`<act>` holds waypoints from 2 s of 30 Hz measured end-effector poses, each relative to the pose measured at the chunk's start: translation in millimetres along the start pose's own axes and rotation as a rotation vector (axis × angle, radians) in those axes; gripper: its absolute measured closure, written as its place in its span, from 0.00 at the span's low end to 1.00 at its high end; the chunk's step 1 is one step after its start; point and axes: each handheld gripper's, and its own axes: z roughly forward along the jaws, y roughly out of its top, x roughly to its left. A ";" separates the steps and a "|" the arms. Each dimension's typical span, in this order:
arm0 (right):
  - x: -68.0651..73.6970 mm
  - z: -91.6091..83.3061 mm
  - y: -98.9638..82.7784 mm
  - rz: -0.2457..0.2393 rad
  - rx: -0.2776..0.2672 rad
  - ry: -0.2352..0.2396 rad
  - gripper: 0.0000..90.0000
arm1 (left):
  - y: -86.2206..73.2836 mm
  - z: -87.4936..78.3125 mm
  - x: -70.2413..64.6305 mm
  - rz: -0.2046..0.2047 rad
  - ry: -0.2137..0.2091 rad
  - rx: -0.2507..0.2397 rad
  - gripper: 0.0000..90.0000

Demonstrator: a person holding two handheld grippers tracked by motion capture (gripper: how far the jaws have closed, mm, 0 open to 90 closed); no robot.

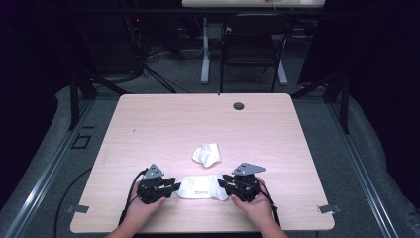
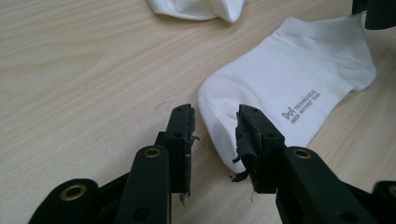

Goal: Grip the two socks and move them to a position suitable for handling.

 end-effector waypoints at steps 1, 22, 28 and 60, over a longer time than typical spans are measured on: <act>0.0 0.0 0.0 0.000 0.000 0.000 0.79 | 0.3 1.2 0.3 0.011 0.005 0.008 0.73; -4.1 22.1 -10.0 -0.011 0.165 -0.065 0.87 | 0.5 13.7 -5.8 0.082 -0.008 0.052 0.83; -4.8 17.4 -13.6 0.011 0.175 -0.033 0.85 | -2.2 9.7 -8.5 0.082 0.000 0.062 0.84; 1.7 5.5 -9.1 0.029 0.158 0.016 0.78 | -3.6 -10.3 -9.0 0.029 -0.021 0.034 0.75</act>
